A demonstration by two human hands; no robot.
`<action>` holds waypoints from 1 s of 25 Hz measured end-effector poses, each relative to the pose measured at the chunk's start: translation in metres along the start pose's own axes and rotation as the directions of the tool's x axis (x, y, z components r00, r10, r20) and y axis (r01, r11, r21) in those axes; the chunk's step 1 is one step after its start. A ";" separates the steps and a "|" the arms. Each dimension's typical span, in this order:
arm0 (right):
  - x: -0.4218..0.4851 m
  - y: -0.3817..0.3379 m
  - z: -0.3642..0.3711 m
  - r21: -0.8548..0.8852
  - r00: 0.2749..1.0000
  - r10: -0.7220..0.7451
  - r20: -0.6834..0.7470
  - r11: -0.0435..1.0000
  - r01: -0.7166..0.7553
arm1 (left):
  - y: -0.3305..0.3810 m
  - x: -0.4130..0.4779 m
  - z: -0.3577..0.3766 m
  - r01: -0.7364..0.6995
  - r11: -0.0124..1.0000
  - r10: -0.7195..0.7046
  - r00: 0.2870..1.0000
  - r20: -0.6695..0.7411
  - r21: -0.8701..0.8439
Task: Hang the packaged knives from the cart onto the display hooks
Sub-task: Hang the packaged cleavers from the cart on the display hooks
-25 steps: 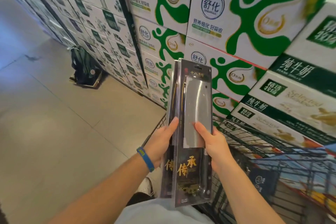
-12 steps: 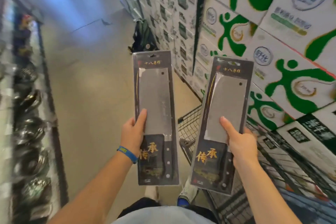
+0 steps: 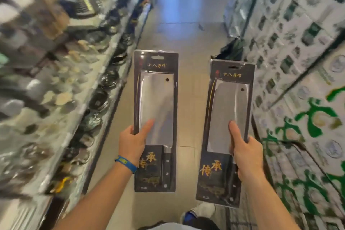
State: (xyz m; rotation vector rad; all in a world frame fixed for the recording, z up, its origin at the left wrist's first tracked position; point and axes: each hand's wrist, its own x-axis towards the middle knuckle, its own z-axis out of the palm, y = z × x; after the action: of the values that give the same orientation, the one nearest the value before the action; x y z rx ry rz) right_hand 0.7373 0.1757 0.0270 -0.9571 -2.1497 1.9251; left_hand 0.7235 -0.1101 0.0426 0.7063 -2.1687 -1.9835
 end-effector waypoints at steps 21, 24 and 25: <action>-0.608 -0.054 0.402 0.455 -0.078 -0.456 0.886 0.829 0.324 | -0.013 -0.350 -0.604 -0.359 0.933 0.049 0.133 -0.990 -0.002; -0.673 -0.053 0.435 0.534 -0.174 -0.505 0.845 0.800 0.273 | -0.005 -0.382 -0.643 -0.331 0.936 0.099 -0.078 -0.992 0.119; -0.693 -0.057 0.446 0.553 -0.211 -0.512 0.833 0.792 0.260 | 0.003 -0.390 -0.655 -0.338 0.928 0.121 -0.132 -0.984 0.160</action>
State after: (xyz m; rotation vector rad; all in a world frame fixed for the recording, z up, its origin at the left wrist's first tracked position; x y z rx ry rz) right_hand 1.0592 -0.5605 0.2184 1.8030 -1.9445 2.4992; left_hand 1.3236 -0.5460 0.2197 1.1202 -0.9325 -0.6711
